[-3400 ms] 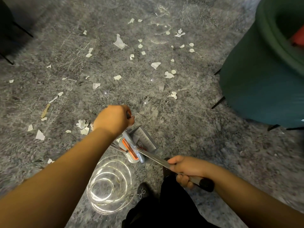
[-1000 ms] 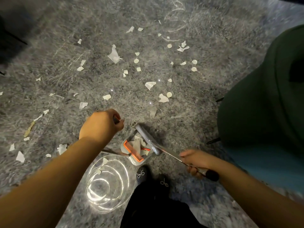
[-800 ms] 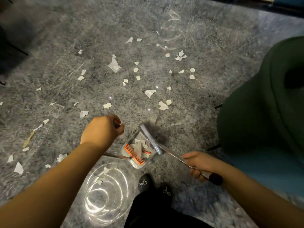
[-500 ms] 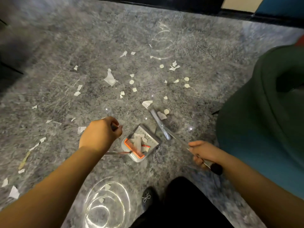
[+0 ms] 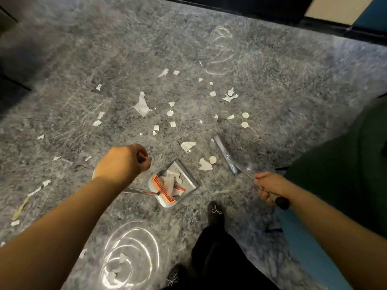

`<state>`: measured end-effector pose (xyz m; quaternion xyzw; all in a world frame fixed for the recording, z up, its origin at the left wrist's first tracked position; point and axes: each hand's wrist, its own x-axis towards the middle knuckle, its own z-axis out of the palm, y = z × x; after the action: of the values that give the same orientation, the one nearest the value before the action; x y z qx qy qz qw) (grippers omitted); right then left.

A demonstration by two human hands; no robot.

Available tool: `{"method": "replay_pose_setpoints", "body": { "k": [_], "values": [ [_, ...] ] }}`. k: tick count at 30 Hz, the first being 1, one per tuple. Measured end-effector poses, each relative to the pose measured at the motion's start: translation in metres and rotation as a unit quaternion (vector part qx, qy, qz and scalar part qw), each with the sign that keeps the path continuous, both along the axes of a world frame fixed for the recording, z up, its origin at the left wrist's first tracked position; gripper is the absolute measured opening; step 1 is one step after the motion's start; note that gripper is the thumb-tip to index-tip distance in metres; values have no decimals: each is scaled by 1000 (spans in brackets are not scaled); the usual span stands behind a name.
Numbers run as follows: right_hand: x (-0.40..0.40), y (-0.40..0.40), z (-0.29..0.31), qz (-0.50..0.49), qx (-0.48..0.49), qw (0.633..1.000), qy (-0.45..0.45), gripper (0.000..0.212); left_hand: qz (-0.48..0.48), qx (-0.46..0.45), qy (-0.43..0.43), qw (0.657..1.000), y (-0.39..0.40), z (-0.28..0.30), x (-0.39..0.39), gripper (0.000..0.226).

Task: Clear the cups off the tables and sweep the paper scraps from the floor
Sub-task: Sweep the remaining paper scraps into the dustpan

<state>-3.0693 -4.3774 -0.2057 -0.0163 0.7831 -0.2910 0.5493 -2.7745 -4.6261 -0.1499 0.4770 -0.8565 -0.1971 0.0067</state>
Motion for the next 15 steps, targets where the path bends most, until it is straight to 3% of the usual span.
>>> {"method": "replay_pose_setpoints", "body": {
  "k": [6, 11, 15],
  "values": [
    [-78, -57, -26, 63, 15, 998, 0, 43, 2, -6, -28, 1000, -27, -9, -49, 13],
    [-110, -100, -59, 92, 53, 994, 5, 39, 29, -2, -26, 999, -45, -9, -53, 10],
    [-111, -121, -71, 214, 71, 974, 36, 40, 24, -17, -42, 999, -45, -10, -56, 12]
  ]
}}
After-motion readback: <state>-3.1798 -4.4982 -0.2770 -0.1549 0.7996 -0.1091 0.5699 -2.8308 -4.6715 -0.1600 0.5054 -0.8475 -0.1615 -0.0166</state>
